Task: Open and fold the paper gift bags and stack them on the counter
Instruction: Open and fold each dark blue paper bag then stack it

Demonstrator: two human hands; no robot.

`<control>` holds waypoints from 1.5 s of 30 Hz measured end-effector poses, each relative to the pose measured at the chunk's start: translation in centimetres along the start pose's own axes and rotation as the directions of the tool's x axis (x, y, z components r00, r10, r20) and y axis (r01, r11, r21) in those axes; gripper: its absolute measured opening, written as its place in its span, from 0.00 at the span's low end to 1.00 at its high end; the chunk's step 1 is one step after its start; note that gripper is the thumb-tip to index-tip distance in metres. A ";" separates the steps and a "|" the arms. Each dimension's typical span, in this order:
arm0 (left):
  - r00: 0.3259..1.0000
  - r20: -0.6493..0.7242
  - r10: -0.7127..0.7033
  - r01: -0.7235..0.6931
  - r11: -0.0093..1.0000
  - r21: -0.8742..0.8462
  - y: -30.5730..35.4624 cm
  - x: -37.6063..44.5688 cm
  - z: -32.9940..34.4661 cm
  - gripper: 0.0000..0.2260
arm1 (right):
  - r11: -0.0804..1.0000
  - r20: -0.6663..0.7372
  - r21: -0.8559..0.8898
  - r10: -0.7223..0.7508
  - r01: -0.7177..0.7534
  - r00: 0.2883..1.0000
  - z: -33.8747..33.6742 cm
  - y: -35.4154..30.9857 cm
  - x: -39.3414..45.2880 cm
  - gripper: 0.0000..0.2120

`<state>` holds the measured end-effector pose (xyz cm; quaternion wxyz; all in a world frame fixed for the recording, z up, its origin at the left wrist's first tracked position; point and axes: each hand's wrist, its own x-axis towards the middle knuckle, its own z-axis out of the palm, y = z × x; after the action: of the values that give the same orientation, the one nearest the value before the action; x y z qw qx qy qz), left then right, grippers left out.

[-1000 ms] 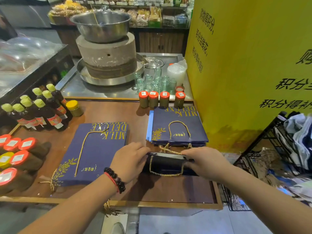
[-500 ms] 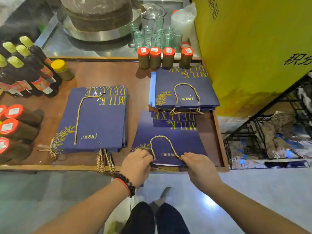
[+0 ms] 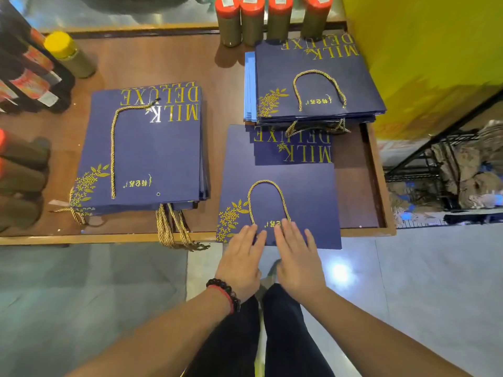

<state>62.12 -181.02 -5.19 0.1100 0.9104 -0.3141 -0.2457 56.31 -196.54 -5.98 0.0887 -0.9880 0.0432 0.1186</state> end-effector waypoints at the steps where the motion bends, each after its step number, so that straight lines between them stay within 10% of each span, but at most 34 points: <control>1: 0.999 0.042 -0.025 0.023 0.999 0.027 0.3 0.0 0.2 0.37 | 0.999 0.020 0.008 -0.031 0.031 0.999 0.3 -1.0 0.1 0.35; 14: 0.985 0.141 -0.098 0.078 0.987 0.137 -3.9 -1.5 0.2 0.39 | 0.995 0.161 -0.082 -0.048 0.061 0.986 1.5 3.7 -2.5 0.47; 24: 0.967 0.132 -0.216 0.234 0.962 -0.138 -4.4 -1.0 -1.4 0.28 | 0.987 0.153 -0.002 0.159 -0.160 0.975 0.5 8.5 -5.1 0.39; 31: 0.810 0.017 -0.586 0.421 0.563 -0.711 -3.6 2.5 -4.2 0.11 | 0.441 0.202 0.715 0.611 -0.542 0.765 -3.8 6.8 0.3 0.15; 37: 0.726 0.356 -0.588 0.472 0.050 -0.880 -3.6 2.6 -8.8 0.11 | -0.014 0.474 0.808 0.609 -0.589 0.636 -7.8 7.0 1.4 0.07; 42: 0.778 0.364 -0.512 0.419 -0.008 -0.908 -4.1 -0.6 -10.3 0.13 | 0.124 0.409 0.794 0.614 -0.595 0.675 -9.9 5.8 -1.1 0.03; 45: 0.809 0.419 -0.411 0.420 -0.094 -0.903 -4.1 -2.2 -11.1 0.09 | -0.055 0.487 0.829 0.563 -0.557 0.668 -10.7 4.4 -2.8 0.06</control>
<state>68.51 -175.90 3.68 0.6092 0.6349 0.2344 -0.4134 55.57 -202.70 4.18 0.6068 -0.6084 0.5036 0.0894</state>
